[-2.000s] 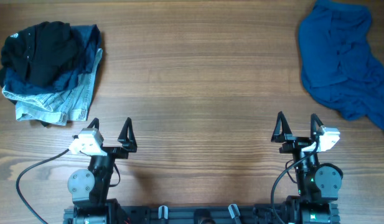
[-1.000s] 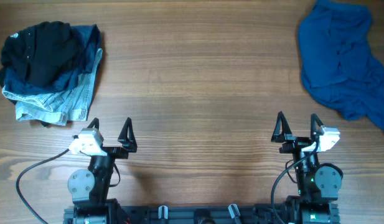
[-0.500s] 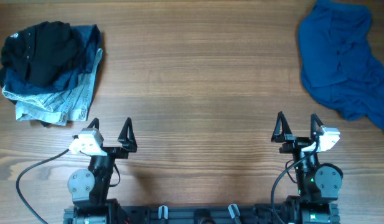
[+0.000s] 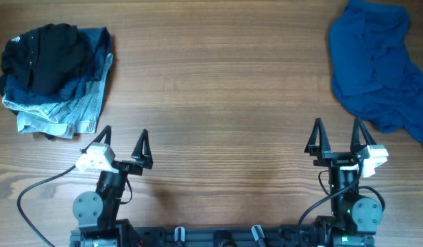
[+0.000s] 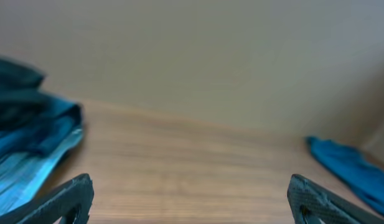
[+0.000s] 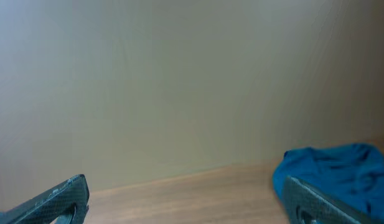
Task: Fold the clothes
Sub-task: 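Reach the right gripper to the teal shirt and grasp its edge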
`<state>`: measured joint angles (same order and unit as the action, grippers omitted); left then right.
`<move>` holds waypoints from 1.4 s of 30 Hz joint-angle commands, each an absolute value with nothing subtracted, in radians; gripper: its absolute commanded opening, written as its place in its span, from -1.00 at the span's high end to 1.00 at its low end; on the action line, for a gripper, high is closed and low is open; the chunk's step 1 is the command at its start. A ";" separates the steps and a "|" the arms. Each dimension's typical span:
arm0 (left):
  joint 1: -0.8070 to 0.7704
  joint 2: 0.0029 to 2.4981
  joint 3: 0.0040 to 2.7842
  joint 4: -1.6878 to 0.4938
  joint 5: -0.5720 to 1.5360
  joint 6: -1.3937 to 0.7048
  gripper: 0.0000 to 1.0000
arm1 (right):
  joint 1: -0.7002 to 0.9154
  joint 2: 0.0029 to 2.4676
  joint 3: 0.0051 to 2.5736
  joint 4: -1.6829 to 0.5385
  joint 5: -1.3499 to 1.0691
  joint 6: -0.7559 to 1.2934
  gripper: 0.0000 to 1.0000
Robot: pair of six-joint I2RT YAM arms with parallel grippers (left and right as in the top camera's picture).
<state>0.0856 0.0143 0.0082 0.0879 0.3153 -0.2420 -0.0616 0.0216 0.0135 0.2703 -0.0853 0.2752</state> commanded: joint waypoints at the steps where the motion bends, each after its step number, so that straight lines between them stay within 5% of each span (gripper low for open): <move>1: 0.080 0.024 0.045 0.103 0.423 -0.247 -0.99 | -0.056 0.070 0.119 0.280 -0.089 0.155 -1.00; 11: 0.081 0.548 0.445 0.074 0.468 -0.213 -0.99 | -0.057 0.638 0.539 0.290 -0.154 0.157 -0.99; 24: 0.047 1.314 1.062 -0.334 0.553 -0.159 -1.00 | -0.107 1.294 0.987 -0.062 -0.207 0.157 -1.00; 35: -0.093 1.394 1.068 -0.443 0.416 -0.173 -1.00 | -0.230 1.517 0.989 -0.061 -0.351 0.183 -0.99; 42: -0.097 1.394 1.068 -0.444 0.448 -0.173 -1.00 | -0.230 1.602 0.989 -0.049 0.109 0.290 -0.95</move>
<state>-0.0925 1.3914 1.0489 -0.4458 0.4320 -0.1776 -0.2302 1.5333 0.9668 -0.0666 -0.0849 0.2455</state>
